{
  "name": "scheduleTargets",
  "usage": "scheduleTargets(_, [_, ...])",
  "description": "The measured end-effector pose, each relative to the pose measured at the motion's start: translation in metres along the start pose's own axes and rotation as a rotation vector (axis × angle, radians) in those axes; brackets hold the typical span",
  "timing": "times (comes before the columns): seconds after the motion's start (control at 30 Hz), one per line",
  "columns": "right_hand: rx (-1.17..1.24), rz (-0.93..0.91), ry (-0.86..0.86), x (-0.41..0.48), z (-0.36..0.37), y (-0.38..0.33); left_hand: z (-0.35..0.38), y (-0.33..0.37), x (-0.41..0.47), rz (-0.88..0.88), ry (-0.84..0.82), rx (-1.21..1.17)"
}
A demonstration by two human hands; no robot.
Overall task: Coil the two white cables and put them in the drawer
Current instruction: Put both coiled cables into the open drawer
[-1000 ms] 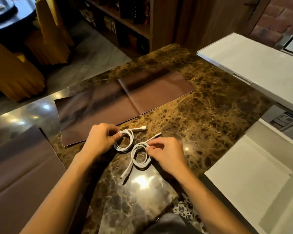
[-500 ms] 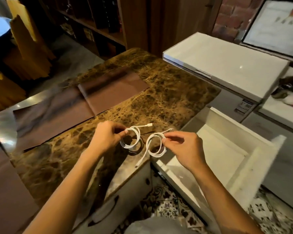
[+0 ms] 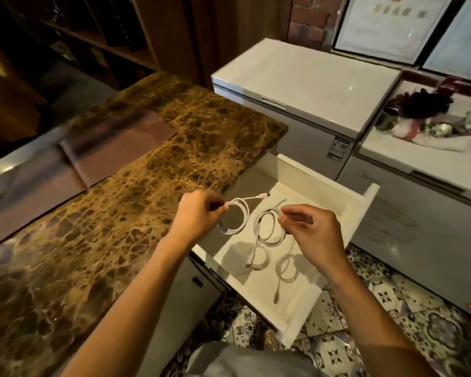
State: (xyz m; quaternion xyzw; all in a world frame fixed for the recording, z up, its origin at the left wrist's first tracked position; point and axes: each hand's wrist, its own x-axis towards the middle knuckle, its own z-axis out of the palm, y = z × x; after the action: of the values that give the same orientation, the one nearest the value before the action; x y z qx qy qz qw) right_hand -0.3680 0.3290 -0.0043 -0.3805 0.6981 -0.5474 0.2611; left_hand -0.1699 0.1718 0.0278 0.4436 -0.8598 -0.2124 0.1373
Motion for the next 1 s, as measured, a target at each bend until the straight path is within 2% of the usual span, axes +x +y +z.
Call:
scheduleTargets(0.33, [-0.118, 0.108, 0.052, 0.002, -0.027, 0.038, 0.064, 0.034, 0.015, -0.06, -0.05, 0.005])
scheduleTargets(0.57, [-0.254, 0.157, 0.051, 0.04, -0.018, 0.05, 0.102, 0.021, 0.032, -0.168, -0.108, -0.076])
scheduleTargets(0.87, [-0.385, 0.262, 0.062, 0.094, 0.026, 0.091, 0.139, -0.025, 0.062, -0.357, -0.142, -0.236])
scheduleTargets(1.0, [-0.36, 0.368, 0.078, 0.115, 0.047, 0.114, 0.157, -0.042, 0.081, -0.537, -0.288, -0.315])
